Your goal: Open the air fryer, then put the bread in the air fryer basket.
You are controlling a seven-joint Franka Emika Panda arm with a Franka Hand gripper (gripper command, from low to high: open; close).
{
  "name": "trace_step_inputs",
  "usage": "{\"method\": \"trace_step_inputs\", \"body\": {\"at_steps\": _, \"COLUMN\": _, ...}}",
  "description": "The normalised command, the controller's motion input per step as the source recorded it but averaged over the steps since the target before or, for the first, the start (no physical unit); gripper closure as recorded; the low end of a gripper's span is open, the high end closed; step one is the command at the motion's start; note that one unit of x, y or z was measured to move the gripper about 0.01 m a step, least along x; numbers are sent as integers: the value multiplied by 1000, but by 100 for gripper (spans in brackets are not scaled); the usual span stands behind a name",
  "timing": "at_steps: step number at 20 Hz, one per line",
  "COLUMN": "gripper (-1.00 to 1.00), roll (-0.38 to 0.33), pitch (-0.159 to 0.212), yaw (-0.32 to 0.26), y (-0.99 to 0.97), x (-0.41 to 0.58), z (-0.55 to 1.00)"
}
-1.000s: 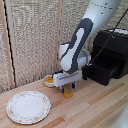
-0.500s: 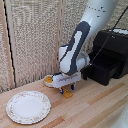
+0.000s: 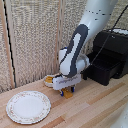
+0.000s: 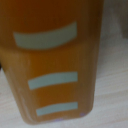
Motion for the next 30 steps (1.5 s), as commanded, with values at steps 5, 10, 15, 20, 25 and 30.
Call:
{"method": "trace_step_inputs", "body": {"at_steps": 5, "gripper": 100, "roll": 41, "pitch": 8, "yaw": 0, "y": 2, "x": 238, "z": -16}}
{"method": "trace_step_inputs", "body": {"at_steps": 10, "gripper": 100, "roll": 11, "pitch": 3, "yaw": -68, "y": 99, "x": 123, "z": 526}}
{"method": "trace_step_inputs", "body": {"at_steps": 15, "gripper": 100, "roll": 0, "pitch": 0, "yaw": -114, "y": 80, "x": 107, "z": 1000}}
{"method": "trace_step_inputs", "body": {"at_steps": 20, "gripper": 100, "roll": 0, "pitch": 14, "yaw": -101, "y": 77, "x": 360, "z": 1000}}
{"method": "trace_step_inputs", "body": {"at_steps": 25, "gripper": 100, "roll": 17, "pitch": 9, "yaw": -112, "y": -7, "x": 466, "z": 915}}
{"method": "trace_step_inputs", "body": {"at_steps": 30, "gripper": 100, "roll": 1, "pitch": 0, "yaw": -173, "y": -235, "x": 383, "z": 810}}
